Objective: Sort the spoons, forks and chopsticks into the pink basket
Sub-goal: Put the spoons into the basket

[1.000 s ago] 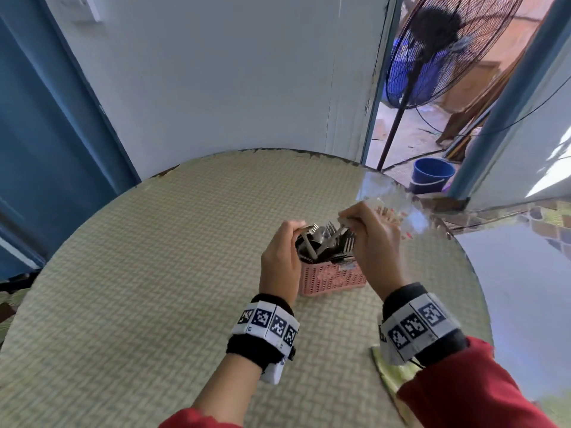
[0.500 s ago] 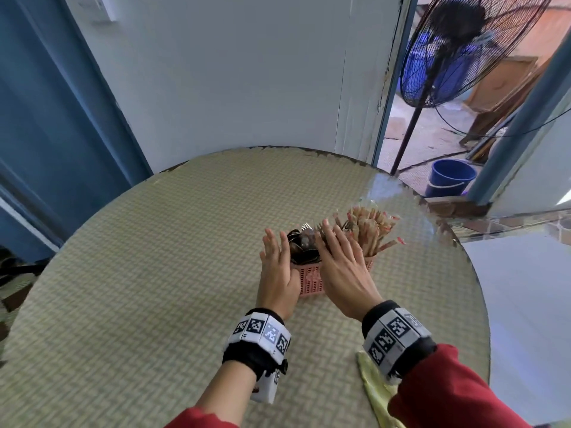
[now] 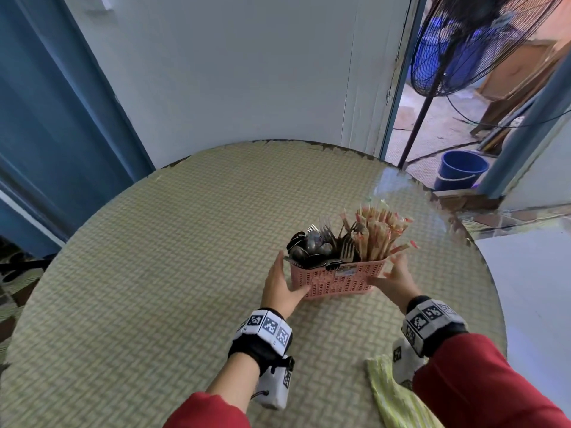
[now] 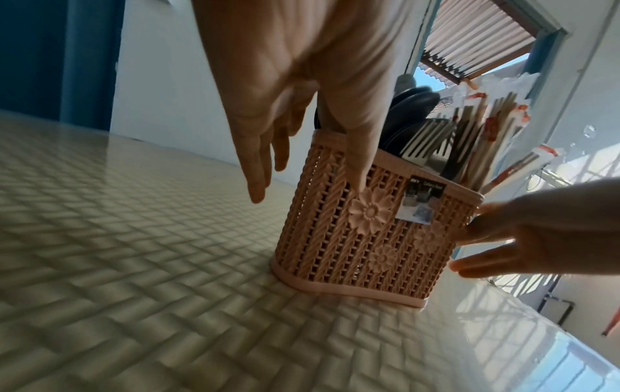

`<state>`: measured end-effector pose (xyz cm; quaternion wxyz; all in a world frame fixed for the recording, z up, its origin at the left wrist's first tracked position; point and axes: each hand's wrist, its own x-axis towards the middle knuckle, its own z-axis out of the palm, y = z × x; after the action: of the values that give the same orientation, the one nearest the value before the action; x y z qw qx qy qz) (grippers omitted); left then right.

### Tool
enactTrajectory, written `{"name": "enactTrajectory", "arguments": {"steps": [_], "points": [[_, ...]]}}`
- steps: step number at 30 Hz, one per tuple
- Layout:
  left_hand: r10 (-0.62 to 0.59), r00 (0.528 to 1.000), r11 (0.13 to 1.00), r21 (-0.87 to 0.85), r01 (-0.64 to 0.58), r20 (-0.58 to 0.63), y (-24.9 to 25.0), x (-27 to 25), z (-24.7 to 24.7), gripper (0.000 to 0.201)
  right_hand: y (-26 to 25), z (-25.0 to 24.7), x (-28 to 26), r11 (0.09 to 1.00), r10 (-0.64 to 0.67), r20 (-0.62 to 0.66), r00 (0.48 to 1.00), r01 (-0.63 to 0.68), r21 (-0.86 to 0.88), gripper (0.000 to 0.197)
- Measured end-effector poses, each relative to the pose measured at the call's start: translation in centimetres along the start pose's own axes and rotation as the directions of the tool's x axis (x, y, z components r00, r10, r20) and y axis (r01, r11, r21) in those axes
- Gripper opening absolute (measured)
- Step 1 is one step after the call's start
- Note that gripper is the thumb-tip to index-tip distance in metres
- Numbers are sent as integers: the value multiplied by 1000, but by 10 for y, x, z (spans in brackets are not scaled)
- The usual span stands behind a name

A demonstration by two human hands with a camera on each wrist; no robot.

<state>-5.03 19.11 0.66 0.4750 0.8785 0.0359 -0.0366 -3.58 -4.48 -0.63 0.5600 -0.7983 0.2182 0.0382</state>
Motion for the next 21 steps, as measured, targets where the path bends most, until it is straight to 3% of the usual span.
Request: {"name": "enactTrajectory", "arguments": {"steps": [5,8,12,17,21], "points": [[-29,999,990,-137,23,-41,3,14,3,54,4,12,8,998,-51,-46,998,50,-32,63],[-45,991,982,-189,21,-124,-3,16,-7,44,0,20,11,994,-57,-4,998,57,-98,46],[-74,983,981,-187,42,-170,-21,27,-37,39,-25,50,10,950,-157,84,984,174,-260,15],[-114,971,977,-200,71,-212,-48,54,-80,42,-58,101,21,928,-181,180,967,229,-295,31],[-123,964,974,-213,72,-234,-63,79,-102,44,-84,132,34,919,-179,155,972,221,-325,33]]}}
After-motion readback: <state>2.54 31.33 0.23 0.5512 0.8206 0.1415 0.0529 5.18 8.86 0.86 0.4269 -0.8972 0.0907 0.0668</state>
